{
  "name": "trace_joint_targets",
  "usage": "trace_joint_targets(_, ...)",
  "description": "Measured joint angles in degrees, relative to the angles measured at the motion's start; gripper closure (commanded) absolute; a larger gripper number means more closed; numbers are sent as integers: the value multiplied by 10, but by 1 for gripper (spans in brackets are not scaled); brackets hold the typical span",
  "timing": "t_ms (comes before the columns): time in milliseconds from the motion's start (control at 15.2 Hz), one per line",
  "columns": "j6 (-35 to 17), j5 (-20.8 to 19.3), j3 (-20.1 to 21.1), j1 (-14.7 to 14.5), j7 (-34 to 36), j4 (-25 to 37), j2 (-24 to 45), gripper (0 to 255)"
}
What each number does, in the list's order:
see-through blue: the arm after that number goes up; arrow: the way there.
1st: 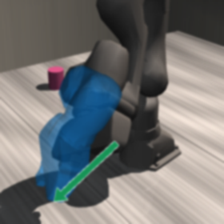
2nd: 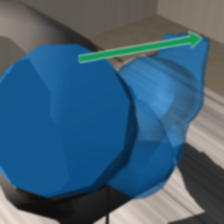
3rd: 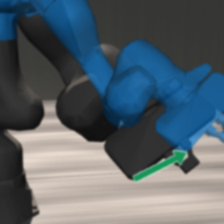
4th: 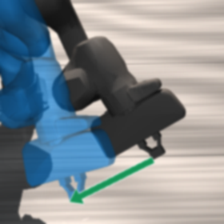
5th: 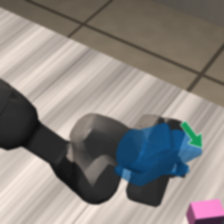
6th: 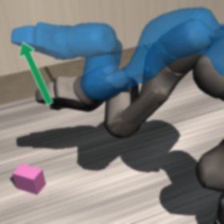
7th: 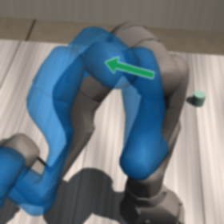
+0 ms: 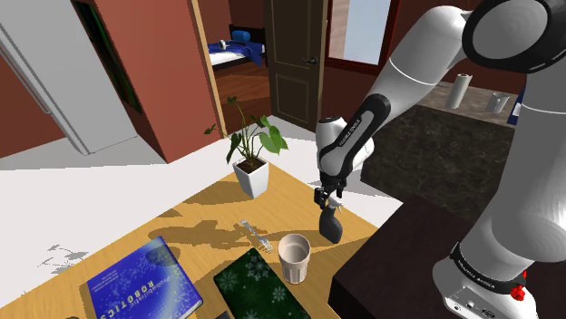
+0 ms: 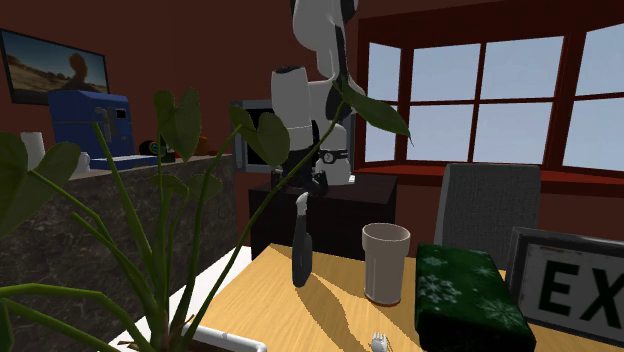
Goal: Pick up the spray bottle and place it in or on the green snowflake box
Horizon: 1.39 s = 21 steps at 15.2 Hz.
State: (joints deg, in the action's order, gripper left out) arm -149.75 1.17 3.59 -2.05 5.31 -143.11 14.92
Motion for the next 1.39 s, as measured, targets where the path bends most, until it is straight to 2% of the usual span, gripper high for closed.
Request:
trace_joint_targets(198, 0, 0, 0, 0, 0, 0, 0, 0)
trace_joint_targets(264, 0, 0, 0, 0, 0, 0, 0, 255)
trace_joint_targets(924, 0, 0, 0, 0, 0, 0, 0, 255)
trace_joint_targets(1386, 46, 4, 2, 0, 0, -4, -50, 255)
